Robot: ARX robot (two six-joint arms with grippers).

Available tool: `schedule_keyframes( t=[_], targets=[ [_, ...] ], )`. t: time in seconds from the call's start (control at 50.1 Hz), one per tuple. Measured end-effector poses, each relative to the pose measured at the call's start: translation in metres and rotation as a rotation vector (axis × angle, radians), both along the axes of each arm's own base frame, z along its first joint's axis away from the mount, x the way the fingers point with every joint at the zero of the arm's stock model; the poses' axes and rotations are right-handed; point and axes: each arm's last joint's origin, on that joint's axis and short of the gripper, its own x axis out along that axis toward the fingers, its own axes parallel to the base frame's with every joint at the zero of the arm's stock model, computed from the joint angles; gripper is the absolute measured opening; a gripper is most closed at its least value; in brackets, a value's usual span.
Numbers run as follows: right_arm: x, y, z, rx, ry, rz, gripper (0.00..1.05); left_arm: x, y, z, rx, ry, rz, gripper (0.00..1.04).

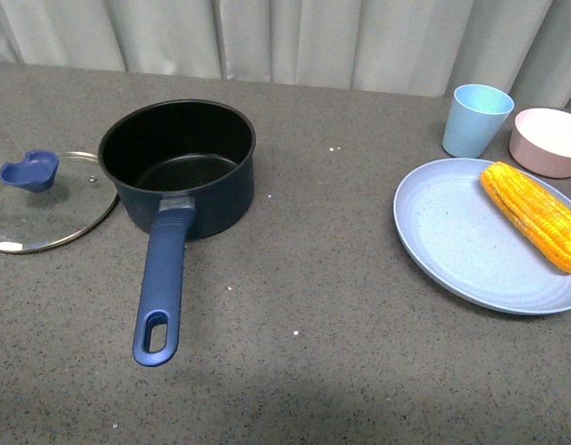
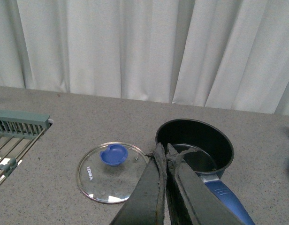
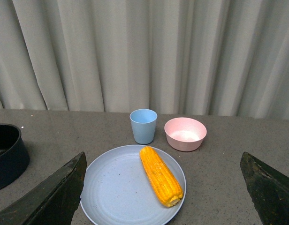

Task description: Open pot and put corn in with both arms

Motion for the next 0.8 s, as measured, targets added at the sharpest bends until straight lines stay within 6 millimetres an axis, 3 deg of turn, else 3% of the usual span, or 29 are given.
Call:
schedule_keyframes(
  t=[0.678, 0.798],
  targets=[
    [0.000, 0.000, 0.000, 0.000, 0.000, 0.000, 0.96, -0.019, 0.000, -0.004, 0.000, 0.008, 0.000, 0.04],
    [0.000, 0.000, 0.000, -0.030, 0.080, -0.083, 0.96, -0.019, 0.000, -0.004, 0.000, 0.007, -0.001, 0.21]
  ],
)
